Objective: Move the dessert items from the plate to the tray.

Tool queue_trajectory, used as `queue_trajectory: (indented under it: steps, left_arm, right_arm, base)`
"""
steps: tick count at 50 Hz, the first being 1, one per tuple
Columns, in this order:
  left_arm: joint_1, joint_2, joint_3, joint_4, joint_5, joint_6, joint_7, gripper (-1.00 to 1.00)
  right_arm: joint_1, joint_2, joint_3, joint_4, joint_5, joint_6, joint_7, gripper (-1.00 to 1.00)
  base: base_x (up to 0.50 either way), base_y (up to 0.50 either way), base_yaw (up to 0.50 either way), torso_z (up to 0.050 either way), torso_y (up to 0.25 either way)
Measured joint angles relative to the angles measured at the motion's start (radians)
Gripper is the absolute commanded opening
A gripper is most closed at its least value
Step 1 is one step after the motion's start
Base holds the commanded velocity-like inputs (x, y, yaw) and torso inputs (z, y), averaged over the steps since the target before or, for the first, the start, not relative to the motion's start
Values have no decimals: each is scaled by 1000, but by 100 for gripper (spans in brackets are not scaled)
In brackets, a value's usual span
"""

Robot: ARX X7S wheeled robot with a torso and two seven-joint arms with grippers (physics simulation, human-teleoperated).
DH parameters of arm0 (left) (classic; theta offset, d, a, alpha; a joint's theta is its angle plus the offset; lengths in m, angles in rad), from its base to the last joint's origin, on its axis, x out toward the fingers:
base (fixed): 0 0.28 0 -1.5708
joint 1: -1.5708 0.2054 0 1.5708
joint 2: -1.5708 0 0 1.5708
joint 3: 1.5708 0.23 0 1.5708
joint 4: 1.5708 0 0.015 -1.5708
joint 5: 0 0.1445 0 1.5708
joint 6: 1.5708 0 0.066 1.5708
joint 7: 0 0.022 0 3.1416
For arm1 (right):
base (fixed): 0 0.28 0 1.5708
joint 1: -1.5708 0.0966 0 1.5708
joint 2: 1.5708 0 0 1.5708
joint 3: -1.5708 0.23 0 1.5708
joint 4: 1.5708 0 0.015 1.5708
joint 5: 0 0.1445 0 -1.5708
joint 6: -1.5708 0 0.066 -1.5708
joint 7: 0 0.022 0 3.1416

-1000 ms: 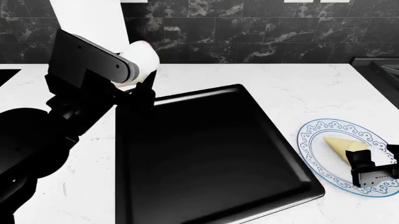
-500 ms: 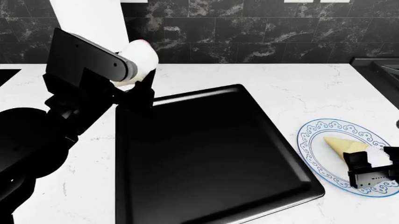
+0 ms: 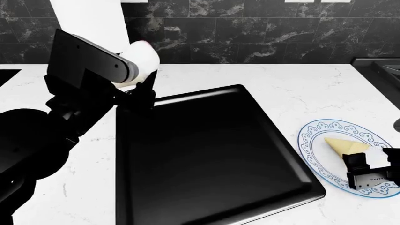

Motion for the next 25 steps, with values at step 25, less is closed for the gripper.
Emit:
queue_trajectory:
  steps: [25]
  left_arm:
    - [2, -4, 4, -4, -6, 9, -5, -100]
  right_arm:
    - [6, -2, -24, 3, -13, -2, 0, 100]
  base:
    - [0, 0, 0, 0, 0]
